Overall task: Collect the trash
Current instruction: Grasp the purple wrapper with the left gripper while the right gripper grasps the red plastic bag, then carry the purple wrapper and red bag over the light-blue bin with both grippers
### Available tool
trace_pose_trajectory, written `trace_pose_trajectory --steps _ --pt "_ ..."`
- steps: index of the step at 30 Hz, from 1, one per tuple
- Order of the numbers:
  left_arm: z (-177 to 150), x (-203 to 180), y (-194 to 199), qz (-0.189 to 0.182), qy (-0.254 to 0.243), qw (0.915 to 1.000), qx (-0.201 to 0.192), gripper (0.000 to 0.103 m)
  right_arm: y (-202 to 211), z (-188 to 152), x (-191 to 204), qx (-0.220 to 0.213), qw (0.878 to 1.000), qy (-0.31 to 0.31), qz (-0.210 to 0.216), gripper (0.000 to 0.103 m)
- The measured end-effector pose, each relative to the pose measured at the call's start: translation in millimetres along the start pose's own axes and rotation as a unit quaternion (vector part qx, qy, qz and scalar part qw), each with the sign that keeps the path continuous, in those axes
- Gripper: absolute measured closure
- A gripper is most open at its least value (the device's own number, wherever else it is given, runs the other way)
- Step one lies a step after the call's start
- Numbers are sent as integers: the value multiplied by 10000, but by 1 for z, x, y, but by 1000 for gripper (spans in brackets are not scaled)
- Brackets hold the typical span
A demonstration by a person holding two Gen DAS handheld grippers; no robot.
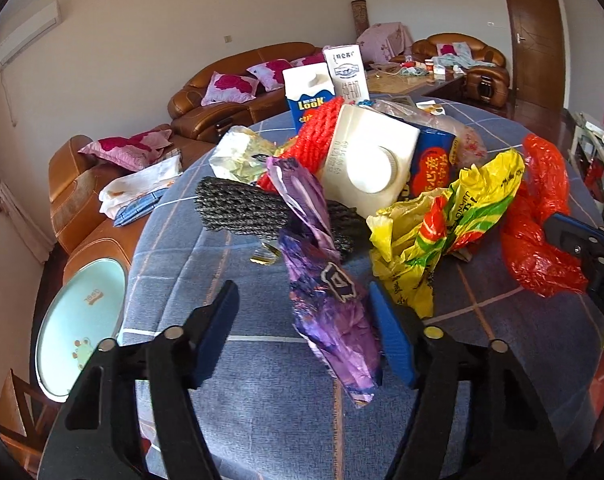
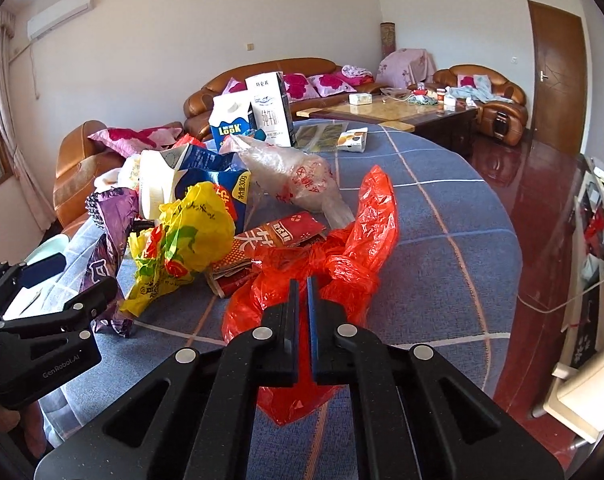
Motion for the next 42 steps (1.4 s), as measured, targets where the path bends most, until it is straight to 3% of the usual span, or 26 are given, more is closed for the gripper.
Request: trace_pose_trajectory --steps 1,4,12,20,22,23,24,30,32,35,36,42 --pt "0 -1 -1 -139 11 9999 50 63 0 0 0 -14 10000 0 12 98" --pt "0 -1 -2 -338 -16 9994 57 83 2 1 3 -55 10000 48 34 99" --pt "8 25 26 -387 145 9989 -204 92 21 20 3 -428 9987 162 -209 99" --pt "14 54 54 -59 331 9979 -553 92 29 41 -1 -519 9983 75 -260 102" --pt "13 57 57 68 340 9974 -634 92 30 38 -6 -482 9978 42 -444 93" --pt "12 57 56 146 313 9973 -654 92 28 36 -9 -417 9978 -6 -524 68" --pt "10 58 53 207 284 9974 -633 92 24 33 -12 -336 9979 -82 -551 52" --pt "-2 59 40 110 335 9987 -375 92 -10 10 -14 420 9971 -247 -578 44" --pt "-1 60 43 105 334 9985 -418 92 -18 5 -13 565 9965 -262 -562 45" --pt "1 64 46 85 386 9982 -459 92 -23 3 -11 682 9966 -204 -419 90" --pt "0 66 47 83 408 9980 -480 92 -22 2 -10 684 9966 -168 -418 95" --pt "1 78 60 149 531 9965 -636 92 0 17 -10 258 9965 149 -780 99"
Point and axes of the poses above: each gripper's, at about its wrist camera, not at the fingertips, and y roughly against the way its jaws point, x to its left, z to its top, the point moved 1 cm from there along -y, roughly the way its jaws point, and after that the axes turned 6 degrees about z, right-handed, at the moved point
